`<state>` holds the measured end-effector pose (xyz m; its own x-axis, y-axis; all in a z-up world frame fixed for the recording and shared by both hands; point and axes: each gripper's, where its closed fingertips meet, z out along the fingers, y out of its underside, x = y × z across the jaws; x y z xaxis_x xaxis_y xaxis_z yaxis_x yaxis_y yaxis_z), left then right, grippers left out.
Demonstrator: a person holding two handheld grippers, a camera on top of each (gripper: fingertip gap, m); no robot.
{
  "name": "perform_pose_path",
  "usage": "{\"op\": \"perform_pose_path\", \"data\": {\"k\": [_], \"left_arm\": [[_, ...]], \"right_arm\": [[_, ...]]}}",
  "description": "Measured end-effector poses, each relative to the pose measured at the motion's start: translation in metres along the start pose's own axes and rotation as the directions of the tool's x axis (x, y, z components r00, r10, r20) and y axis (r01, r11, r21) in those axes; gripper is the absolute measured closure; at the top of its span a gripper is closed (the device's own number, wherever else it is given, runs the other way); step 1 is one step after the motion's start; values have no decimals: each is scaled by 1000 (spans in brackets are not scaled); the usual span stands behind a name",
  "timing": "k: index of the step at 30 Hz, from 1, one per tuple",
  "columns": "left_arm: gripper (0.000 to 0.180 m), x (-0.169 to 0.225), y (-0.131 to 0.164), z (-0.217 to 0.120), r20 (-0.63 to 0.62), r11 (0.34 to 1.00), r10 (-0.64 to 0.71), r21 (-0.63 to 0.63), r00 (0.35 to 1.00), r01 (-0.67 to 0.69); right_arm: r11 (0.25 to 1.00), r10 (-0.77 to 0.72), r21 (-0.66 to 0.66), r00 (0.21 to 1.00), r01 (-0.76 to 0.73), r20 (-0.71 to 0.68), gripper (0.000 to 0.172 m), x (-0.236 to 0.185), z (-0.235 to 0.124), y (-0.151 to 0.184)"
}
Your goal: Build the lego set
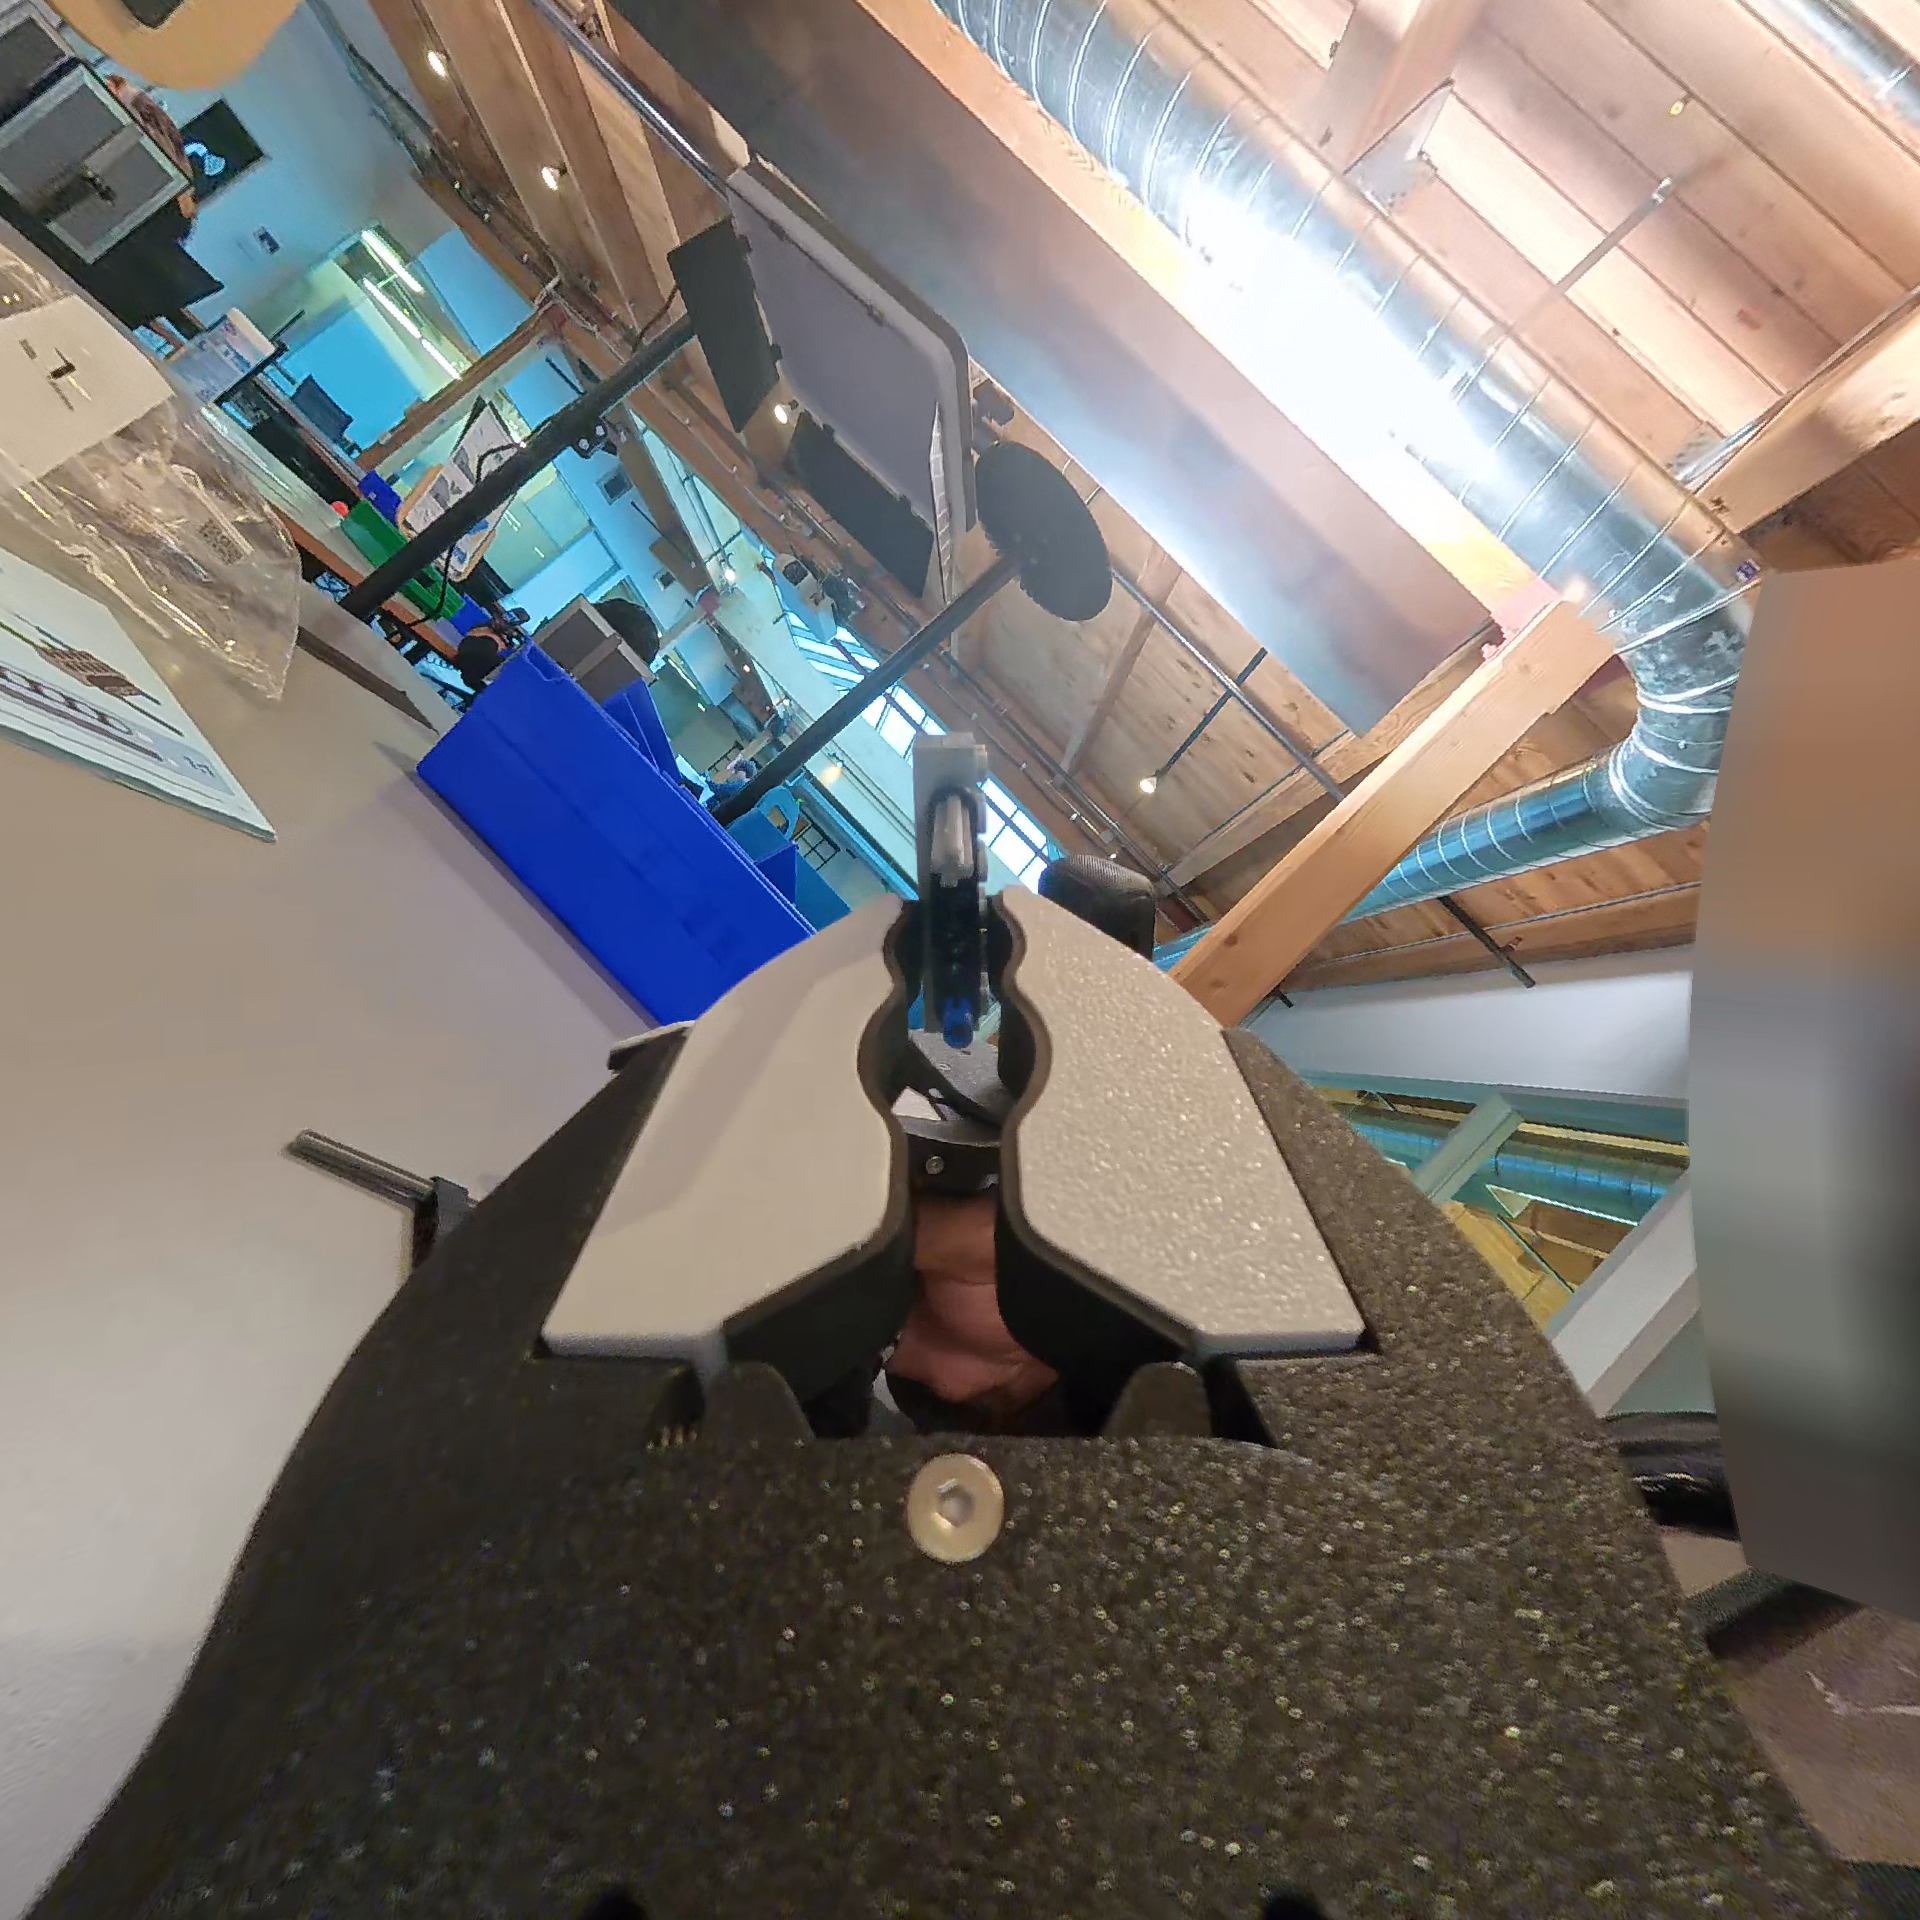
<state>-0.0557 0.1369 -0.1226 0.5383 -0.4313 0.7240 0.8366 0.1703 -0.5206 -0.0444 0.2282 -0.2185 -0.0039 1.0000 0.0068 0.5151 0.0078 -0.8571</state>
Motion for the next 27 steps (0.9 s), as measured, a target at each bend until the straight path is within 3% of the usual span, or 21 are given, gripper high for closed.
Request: {"op": "perform_pose_path", "data": {"k": [7,14,19,22,24,27], "left_arm": [[169,3,-12,3,22,998,40,-54,999,-39],[169,11,-52,23,57,976,177,-135,982,-168],[169,-12,-79,59,50,942,265,-227,963,-247],[169,-39,-87,75,20,914,324,-265,946,-308],[169,-58,-92,75,25,924,318,-231,948,-304],[169,-74,-91,62,51,951,252,-196,966,-237]], "right_arm": [[1000,-20,-16,999,21,34,164,-4,2,2],[964,-259,-50,964,261,56,163,17,6,-9],[897,-415,-21,859,441,302,161,11,15,-22],[833,-504,4,755,554,419,160,-5,22,-21],[788,-560,35,691,615,456,159,-13,31,-17],[790,-550,62,660,610,512,157,-19,42,-6]]}}
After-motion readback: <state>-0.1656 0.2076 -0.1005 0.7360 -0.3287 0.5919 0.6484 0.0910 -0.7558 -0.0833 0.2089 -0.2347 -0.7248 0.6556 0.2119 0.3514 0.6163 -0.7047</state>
